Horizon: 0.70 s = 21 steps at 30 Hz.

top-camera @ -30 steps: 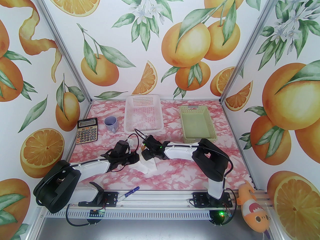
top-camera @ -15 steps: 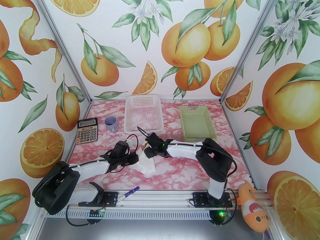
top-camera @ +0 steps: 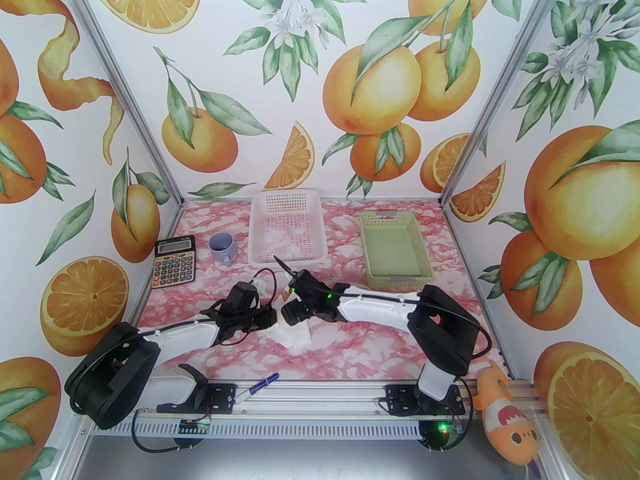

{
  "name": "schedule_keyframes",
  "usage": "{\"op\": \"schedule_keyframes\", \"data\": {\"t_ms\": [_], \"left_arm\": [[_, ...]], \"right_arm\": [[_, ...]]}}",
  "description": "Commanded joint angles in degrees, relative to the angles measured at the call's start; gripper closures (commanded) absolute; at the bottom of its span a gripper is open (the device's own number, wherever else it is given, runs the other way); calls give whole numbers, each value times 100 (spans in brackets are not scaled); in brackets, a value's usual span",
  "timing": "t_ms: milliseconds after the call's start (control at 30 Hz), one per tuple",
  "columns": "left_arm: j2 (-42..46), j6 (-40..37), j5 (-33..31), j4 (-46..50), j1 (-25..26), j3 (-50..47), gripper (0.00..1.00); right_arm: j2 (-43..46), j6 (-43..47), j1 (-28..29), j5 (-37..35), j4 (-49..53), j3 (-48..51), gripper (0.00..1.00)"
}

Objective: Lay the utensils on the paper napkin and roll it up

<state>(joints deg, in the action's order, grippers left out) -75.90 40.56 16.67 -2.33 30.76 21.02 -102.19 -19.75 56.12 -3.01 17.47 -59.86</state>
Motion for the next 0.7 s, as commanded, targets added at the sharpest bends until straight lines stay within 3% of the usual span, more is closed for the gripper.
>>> {"op": "schedule_keyframes", "data": {"t_ms": [0,400,667], "left_arm": [[-118,-2,-174,388,-31,-104,100],[-74,-29,-219,477,-44,-89,100],[-83,-65,-224,507,-76,-70,100]], "right_arm": [[-182,-104,40,-251,254,117,14],[-128,-152,57,-507,568,616,14],[141,-159,59,-432,780,876,25]]}}
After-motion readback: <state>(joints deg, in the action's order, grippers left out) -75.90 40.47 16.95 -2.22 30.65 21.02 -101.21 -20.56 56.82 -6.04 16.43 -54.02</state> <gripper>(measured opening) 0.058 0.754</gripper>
